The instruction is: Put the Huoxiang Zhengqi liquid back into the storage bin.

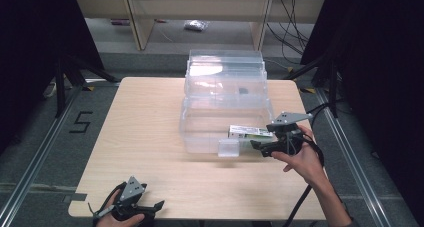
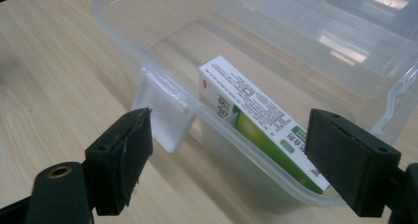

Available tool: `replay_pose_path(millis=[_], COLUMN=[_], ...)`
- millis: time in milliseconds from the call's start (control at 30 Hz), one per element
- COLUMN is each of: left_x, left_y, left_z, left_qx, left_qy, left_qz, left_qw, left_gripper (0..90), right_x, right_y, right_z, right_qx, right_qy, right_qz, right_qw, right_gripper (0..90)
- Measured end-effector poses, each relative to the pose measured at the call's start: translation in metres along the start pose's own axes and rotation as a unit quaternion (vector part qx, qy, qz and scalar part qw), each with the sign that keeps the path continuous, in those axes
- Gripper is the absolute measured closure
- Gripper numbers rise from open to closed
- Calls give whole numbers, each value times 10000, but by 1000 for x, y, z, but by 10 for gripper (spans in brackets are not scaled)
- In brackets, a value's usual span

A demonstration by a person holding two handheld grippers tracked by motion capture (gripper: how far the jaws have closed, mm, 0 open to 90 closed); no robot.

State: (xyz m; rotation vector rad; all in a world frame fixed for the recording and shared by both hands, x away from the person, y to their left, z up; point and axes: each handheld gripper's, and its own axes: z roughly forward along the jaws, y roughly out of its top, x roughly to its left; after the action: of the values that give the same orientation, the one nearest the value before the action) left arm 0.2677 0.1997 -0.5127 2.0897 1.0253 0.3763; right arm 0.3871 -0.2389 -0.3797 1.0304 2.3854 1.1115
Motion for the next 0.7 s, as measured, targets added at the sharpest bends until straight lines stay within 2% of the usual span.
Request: replay_pose_path(millis=[33,67,133,233,267,300,333,400,433,467,533,567,600,633,700], left_x=[0,0,-1,0,0,0,-1,0,0,0,-1,0,-1,-1,0], left_y=[0,0,0,0,0,0,0,1,1,1,1,1,0,0,1], left_z=[0,-1,-1,-2,-2,-1,-1,-2,-2,-2,-2,-2,-1,-2,-1], left_qx=[9,22,11,15,15,46,5,48,64,68,-10,7,-16,19,3], left_qy=[5,-8,-69,-40,-50,-4,-23,-70,-76,-76,-65,-29,-23,-66,-77], left_qz=[24,24,27,-10,-14,36,7,113,130,108,34,70,37,52,54], left_qw=[10000,10000,10000,10000,10000,10000,10000,9999,9999,9999,10000,10000,10000,10000,10000], left_gripper=[155,155,155,155,155,155,155,155,155,155,155,155,155,155,155], right_x=[1,3,7,13,15,18,21,25,27,30,32,32,35,34,37], right_y=[-1,-2,-5,-9,-11,-13,-16,-20,-23,-24,-27,-28,-29,-29,-30], right_z=[0,-1,-1,-2,-1,-1,1,2,3,4,7,8,8,8,8], right_qx=[-90,-156,-178,-279,-312,-280,-337,-314,-348,-341,-378,-364,-310,-359,-331], right_qy=[-30,-29,-35,-9,6,66,35,98,125,154,142,147,198,150,150], right_qz=[-47,16,20,81,-10,50,-17,-37,30,76,28,-65,66,-49,47], right_qw=[9999,9999,9998,9996,9995,9996,9994,9995,9993,9993,9992,9992,9993,9992,9993], right_gripper=[204,206,204,200,200,203,201,200,198,196,194,192,191,190,182])
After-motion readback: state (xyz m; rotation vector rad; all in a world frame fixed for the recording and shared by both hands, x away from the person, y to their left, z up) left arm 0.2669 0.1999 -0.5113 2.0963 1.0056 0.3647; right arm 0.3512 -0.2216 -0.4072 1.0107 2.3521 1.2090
